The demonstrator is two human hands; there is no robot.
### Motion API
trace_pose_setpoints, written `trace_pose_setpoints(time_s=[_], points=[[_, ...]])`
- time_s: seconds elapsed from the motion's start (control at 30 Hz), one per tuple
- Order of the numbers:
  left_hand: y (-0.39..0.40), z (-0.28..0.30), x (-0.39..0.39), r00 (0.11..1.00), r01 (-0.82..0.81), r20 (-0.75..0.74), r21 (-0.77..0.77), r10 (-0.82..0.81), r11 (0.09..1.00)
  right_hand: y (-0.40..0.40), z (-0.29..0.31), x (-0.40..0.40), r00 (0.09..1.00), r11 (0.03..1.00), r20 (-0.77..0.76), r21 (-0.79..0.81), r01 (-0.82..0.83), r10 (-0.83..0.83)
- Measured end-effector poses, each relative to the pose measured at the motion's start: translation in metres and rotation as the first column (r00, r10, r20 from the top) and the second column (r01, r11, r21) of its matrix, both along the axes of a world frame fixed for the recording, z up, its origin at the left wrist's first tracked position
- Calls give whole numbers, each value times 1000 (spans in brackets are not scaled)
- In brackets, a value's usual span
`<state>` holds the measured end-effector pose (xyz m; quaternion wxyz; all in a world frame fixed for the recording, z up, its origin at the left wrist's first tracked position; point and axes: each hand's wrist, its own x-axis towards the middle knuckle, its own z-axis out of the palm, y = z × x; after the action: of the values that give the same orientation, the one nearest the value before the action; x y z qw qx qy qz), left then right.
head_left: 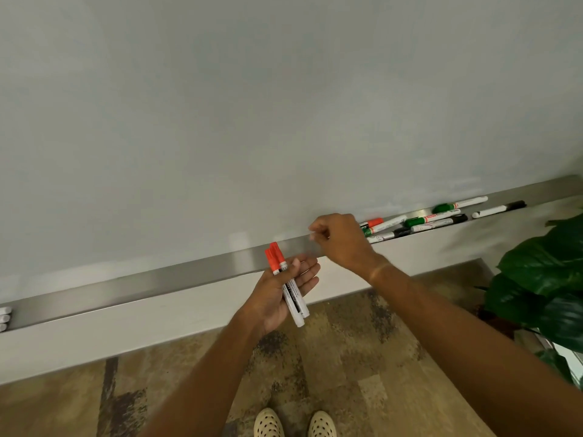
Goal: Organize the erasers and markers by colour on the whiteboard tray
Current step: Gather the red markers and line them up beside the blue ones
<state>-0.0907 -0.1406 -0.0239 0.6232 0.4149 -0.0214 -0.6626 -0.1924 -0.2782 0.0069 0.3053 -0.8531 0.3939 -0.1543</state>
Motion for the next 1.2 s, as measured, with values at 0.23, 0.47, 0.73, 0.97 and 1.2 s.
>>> trace_pose_setpoints(time_s=[0.23,0.47,0.73,0.97,1.2], points=[[-3,-10,-3,1000,-4,-21,32,5,999,-24,-20,-24,834,905,-550,-328,-270,50],[-2,-7,-3,999,-32,-12,40,33,999,-24,-22,-16,754,834,-649,-358,-421,102],[-1,-13,1,993,-98,-58,60,102,993,-16,-12,-12,942,859,-292,-428,-282,164],[-2,-9,-5,990,-123,-68,61,127,990,6,28,-14,913,995,408,-97,30,13],[-3,1,-7,957,-255,-148,-28,248,967,49,9,-26,758,857,493,489,165,-427]])
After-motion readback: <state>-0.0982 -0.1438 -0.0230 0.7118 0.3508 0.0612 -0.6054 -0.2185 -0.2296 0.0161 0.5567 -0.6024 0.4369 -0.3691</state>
